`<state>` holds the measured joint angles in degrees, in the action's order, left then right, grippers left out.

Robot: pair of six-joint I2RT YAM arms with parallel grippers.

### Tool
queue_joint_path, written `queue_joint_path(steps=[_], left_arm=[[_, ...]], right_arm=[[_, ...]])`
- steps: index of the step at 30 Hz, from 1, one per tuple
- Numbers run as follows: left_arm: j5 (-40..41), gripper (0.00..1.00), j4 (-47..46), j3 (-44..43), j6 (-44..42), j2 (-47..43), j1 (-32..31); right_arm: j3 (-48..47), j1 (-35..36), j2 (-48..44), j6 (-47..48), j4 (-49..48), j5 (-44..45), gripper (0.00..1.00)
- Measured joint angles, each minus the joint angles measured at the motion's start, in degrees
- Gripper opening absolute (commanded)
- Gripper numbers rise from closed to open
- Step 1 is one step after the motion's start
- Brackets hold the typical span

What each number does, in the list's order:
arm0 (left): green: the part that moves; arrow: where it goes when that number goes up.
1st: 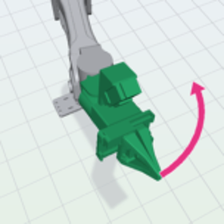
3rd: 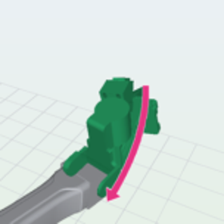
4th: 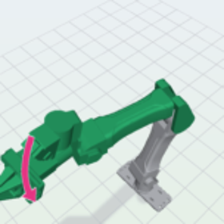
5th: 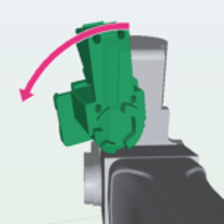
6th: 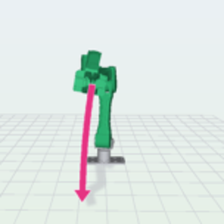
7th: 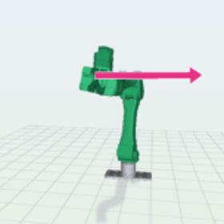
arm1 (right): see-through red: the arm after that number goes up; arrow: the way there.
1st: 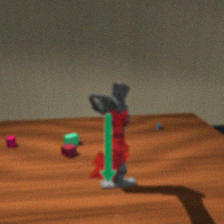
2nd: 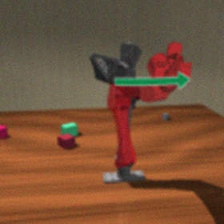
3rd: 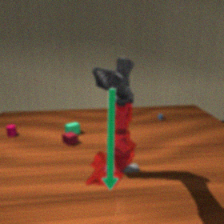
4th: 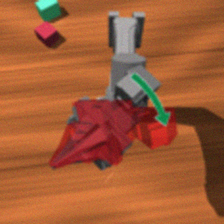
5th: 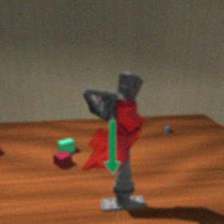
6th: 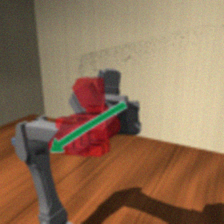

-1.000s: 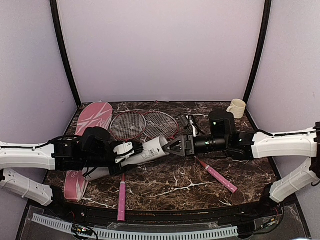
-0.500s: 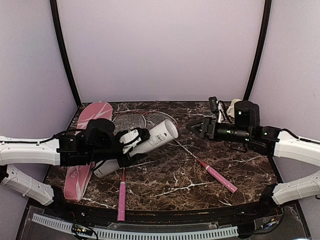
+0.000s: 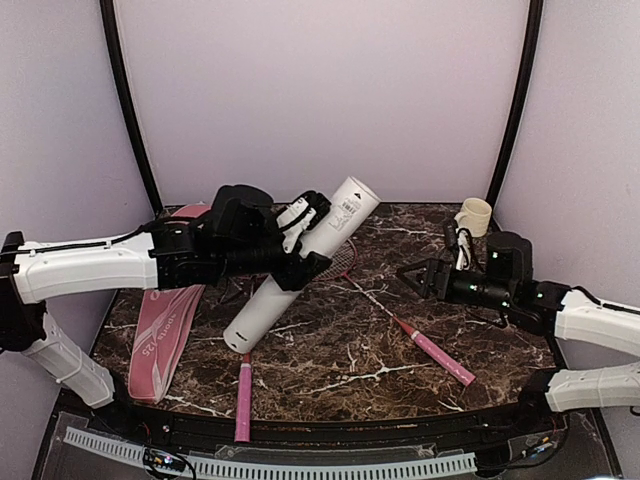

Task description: Pack up the badminton gear

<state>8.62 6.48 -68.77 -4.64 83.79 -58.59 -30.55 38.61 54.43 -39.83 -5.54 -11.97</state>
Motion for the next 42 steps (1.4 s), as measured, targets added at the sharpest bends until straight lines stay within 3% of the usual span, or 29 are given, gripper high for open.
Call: queue_joint_path(steps=[8,20,28,35,39,42], left_arm=[[-1.55,0.63,-7.63,-0.46,14.56,4.39,0.00],[-3.91,0.64,-21.86,3.13,28.17,4.35,0.24],[-5.20,0.64,-26.69,6.71,32.63,4.15,0.63],[-5.90,0.65,-28.33,7.61,33.94,4.15,0.96],[-6.40,0.69,-29.29,8.74,34.95,3.50,1.60],[-7.41,0.81,-29.70,9.31,35.41,3.28,2.10]], right_arm=[[2.86,10.38,0.83,1.53,-15.43,-0.83,0.98],[-7.93,21.11,21.16,7.69,-22.84,3.10,0.98],[-13.97,21.84,28.35,8.33,-22.58,10.49,0.89],[-14.19,22.12,29.31,8.44,-23.76,12.37,0.67],[-14.19,22.29,29.31,9.14,-23.80,12.70,0.58],[-14.19,22.43,29.31,9.60,-23.52,12.74,0.55]])
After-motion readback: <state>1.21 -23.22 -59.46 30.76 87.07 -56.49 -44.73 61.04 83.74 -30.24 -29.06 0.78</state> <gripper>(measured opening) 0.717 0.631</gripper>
